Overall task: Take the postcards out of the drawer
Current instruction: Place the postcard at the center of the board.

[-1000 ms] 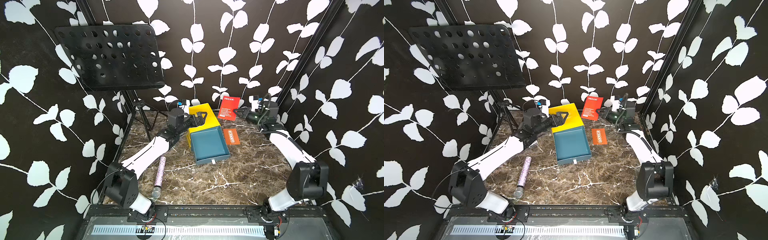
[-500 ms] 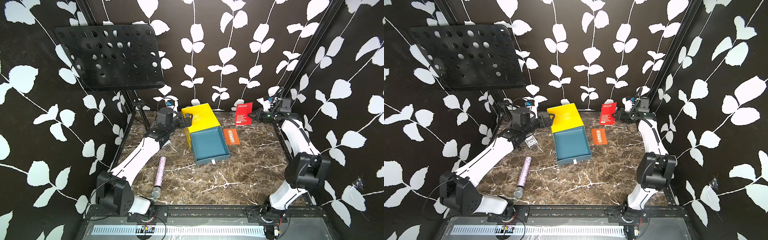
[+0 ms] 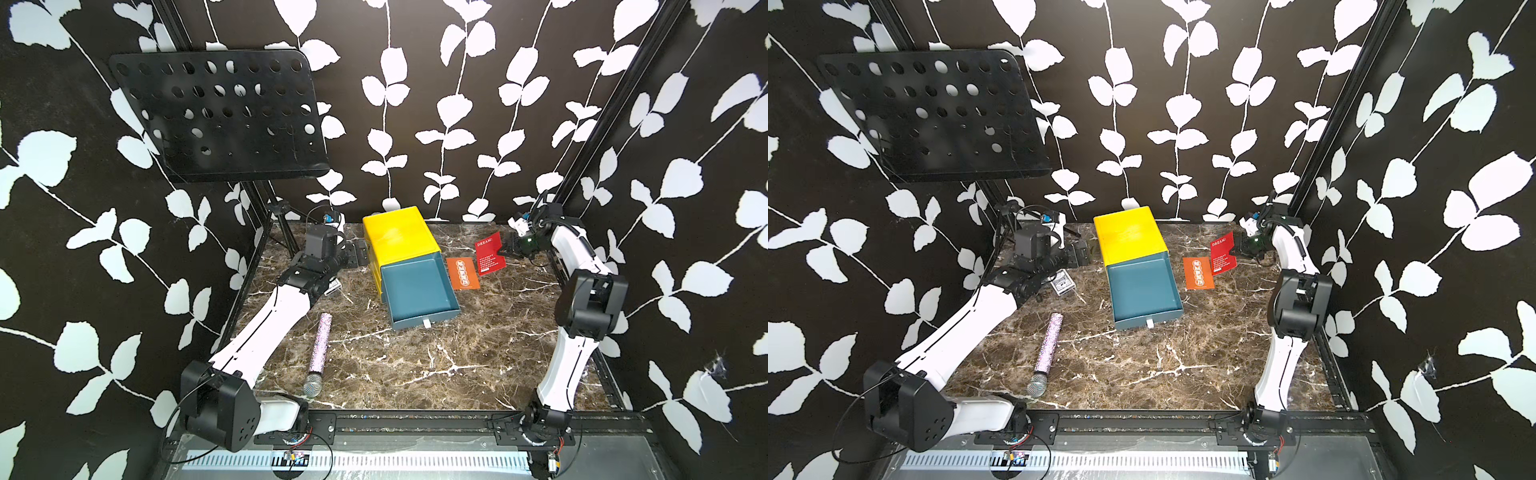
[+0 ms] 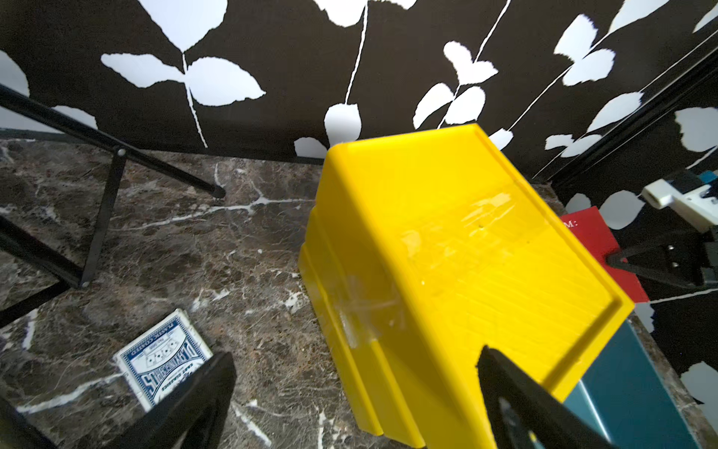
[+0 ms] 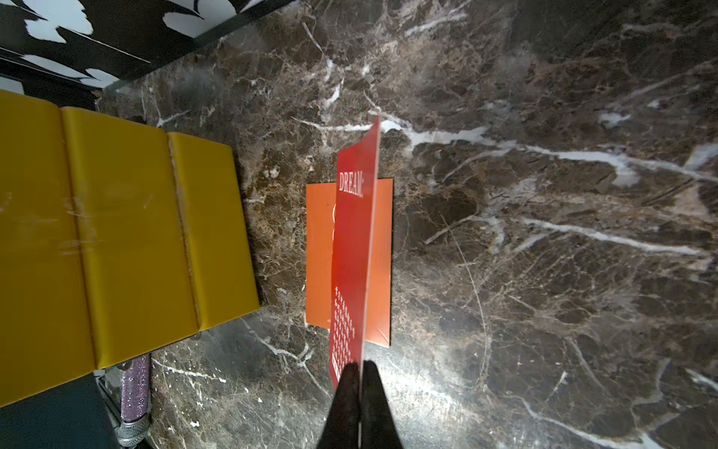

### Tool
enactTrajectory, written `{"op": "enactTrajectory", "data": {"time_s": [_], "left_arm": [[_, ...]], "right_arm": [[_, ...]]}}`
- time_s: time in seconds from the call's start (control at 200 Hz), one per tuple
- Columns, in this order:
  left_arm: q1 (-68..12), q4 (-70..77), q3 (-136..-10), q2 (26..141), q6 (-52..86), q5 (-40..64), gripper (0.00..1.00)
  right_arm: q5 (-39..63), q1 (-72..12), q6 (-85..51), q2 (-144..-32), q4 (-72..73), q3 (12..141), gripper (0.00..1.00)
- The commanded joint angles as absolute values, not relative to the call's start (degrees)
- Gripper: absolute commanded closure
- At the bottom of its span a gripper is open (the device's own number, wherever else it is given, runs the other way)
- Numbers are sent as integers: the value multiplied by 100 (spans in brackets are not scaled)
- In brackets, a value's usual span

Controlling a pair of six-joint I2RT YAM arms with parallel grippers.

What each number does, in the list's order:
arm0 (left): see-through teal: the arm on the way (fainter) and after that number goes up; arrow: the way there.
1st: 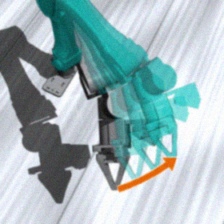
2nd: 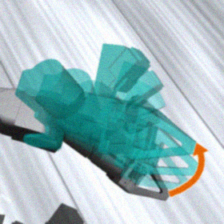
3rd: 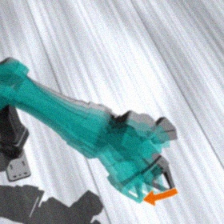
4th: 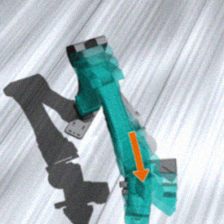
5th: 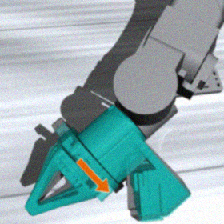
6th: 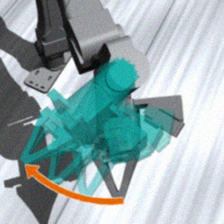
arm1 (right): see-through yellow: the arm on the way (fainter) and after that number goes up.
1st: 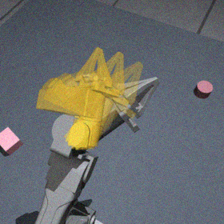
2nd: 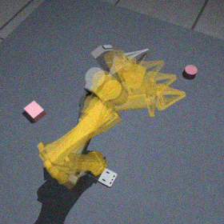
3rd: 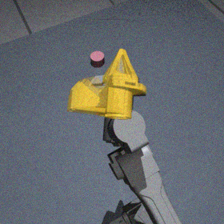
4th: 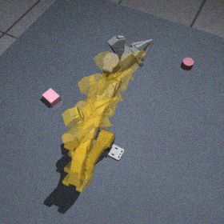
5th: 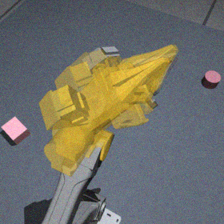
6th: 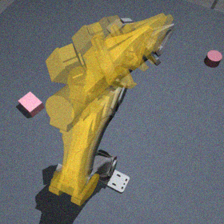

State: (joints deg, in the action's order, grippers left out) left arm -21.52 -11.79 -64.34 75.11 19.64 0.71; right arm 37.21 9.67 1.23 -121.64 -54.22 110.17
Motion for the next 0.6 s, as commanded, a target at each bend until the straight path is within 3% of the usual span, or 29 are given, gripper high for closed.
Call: {"op": "enactTrajectory", "data": {"time_s": [0.0,0.595], "left_arm": [[-2102,-1285,-6287,7313,1909,-22,1],[-2065,-1300,-6320,7501,1977,-68,1]], "right_arm": [[3627,1017,639,-12459,-6068,11423,100],[2497,1263,741,-13642,-6328,12043,99]]}}
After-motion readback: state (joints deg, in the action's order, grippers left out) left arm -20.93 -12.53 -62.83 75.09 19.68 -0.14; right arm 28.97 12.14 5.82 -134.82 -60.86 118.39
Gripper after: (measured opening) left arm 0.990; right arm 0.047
